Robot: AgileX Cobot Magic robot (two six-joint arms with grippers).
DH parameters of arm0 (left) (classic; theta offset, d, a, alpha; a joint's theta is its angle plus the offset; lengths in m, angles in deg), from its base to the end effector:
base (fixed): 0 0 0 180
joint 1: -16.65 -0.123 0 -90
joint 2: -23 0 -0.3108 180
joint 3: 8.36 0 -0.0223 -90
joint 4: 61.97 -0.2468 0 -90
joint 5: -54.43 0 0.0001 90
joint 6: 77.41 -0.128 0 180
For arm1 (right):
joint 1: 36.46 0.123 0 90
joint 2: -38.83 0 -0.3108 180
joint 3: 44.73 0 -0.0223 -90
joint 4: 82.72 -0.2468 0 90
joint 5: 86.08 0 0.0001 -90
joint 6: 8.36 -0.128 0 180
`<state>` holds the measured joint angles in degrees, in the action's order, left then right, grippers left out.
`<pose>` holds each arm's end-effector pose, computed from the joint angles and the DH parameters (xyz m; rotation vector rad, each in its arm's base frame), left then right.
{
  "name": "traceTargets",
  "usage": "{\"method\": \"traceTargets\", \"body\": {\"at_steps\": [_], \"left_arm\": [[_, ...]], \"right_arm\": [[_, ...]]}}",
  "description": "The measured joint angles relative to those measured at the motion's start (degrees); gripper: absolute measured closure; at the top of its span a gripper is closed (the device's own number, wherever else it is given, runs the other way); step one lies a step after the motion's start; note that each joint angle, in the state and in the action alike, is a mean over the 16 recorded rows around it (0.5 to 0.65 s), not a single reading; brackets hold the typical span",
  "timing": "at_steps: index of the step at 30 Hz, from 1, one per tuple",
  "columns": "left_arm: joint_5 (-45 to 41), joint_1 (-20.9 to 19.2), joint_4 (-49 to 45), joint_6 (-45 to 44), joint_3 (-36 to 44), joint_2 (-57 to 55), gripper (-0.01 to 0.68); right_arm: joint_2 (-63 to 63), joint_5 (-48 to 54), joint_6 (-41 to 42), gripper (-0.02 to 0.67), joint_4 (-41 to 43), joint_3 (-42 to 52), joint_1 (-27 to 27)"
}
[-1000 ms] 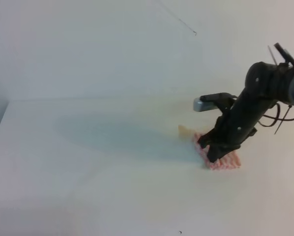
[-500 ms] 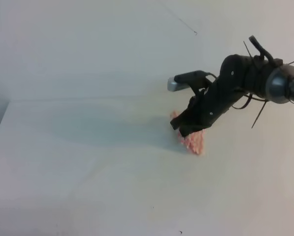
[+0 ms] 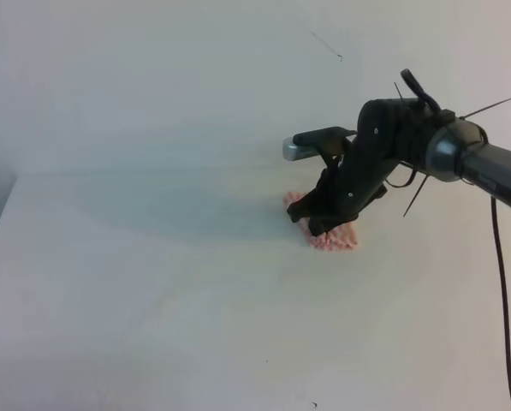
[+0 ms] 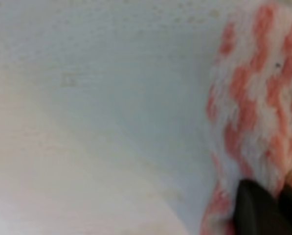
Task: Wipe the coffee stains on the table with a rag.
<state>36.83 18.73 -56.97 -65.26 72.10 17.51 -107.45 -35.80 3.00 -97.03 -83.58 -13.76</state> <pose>0.0595 -0.0055 0.1625 -0.2155 1.8008 -0.2596 0.4980 0.2347 0.1273 -0.6447 2.6795 0.3611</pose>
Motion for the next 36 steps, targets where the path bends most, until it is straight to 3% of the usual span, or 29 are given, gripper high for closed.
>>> {"method": "traceTargets", "body": {"at_steps": [13, 28, 36], "left_arm": [[0.0, 0.0, 0.0, 0.0, 0.0, 0.0, 0.672], [0.0, 0.0, 0.0, 0.0, 0.0, 0.0, 0.672], [0.0, 0.0, 0.0, 0.0, 0.0, 0.0, 0.672]], "right_arm": [[2.0, 4.2, -3.4, 0.632, 5.6, 2.5, -4.8], [27.1, -6.6, 2.7, 0.632, 3.3, 31.0, -13.8], [36.8, -8.1, 5.5, 0.632, 2.5, 41.5, -19.4]]}}
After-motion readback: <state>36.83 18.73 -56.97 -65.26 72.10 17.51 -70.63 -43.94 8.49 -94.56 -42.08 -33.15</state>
